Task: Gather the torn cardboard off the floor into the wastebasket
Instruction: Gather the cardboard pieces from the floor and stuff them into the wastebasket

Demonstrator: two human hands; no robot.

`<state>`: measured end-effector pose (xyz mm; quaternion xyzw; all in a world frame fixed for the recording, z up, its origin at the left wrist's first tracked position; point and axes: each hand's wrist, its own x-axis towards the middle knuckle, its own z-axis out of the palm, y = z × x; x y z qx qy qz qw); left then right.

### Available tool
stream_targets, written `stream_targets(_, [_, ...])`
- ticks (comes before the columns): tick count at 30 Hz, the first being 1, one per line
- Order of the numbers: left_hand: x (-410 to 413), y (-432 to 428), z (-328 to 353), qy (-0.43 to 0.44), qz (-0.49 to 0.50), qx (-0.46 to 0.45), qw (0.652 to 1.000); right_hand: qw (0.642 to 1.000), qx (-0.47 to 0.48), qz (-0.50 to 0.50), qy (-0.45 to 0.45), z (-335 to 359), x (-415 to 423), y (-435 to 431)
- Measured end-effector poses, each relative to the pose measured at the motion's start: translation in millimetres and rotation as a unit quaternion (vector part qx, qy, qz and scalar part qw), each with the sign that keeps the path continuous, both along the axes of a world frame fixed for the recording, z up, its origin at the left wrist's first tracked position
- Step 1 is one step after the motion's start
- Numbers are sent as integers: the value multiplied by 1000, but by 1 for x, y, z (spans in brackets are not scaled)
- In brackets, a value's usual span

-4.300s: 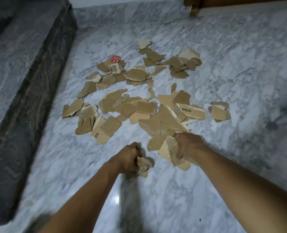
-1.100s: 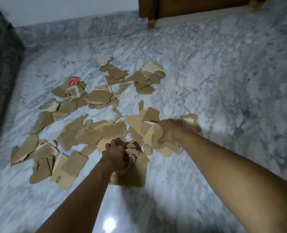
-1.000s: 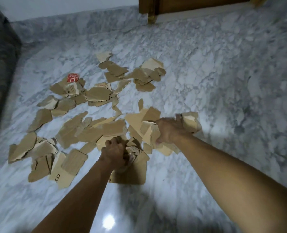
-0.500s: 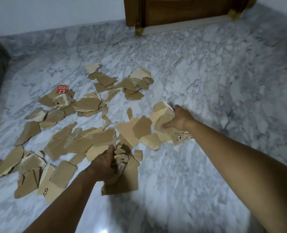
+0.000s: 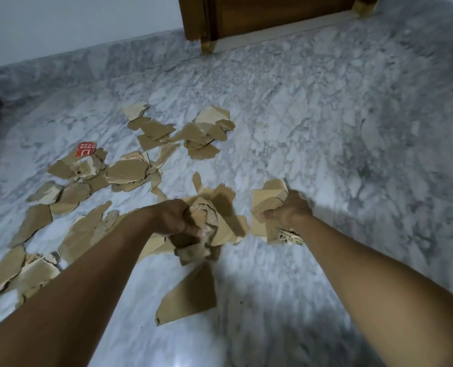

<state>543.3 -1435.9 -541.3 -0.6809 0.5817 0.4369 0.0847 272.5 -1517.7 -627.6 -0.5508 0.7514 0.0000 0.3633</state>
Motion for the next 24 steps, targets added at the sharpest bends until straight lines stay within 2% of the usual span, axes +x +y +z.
stream_targets(2, [-20,-12,-12,-7,-51,-12,999,1000,-14,-9,-5,-4,-3,2])
stream_targets(5, [-50,-17,-51,-107,-140,-64,982,1000,-13,-25,-2,-6,-5,4])
stream_targets(7, [-65,-15,-65,-163,-152,-113,968,1000,-2,-30,3,-5,-4,6])
stream_targets(9, [-72,-13,-69,-176,-151,-148,961,999,0,-20,29,-3,-4,7])
stream_targets(13, [-69,-14,-74,-134,-127,-148,972,999,-3,-4,38,-1,-1,5])
stream_targets(16, [-63,-16,-68,-16,-57,-113,992,1000,-2,-17,22,-1,1,4])
stream_targets(18, [-52,-24,-56,33,-15,-78,996,999,-5,-31,8,1,1,5])
stream_targets(22, [-30,-50,-47,2,14,-85,996,999,5,-38,6,3,3,2])
stream_targets(24, [-32,-55,-53,-43,6,-93,995,999,9,-45,10,3,3,1])
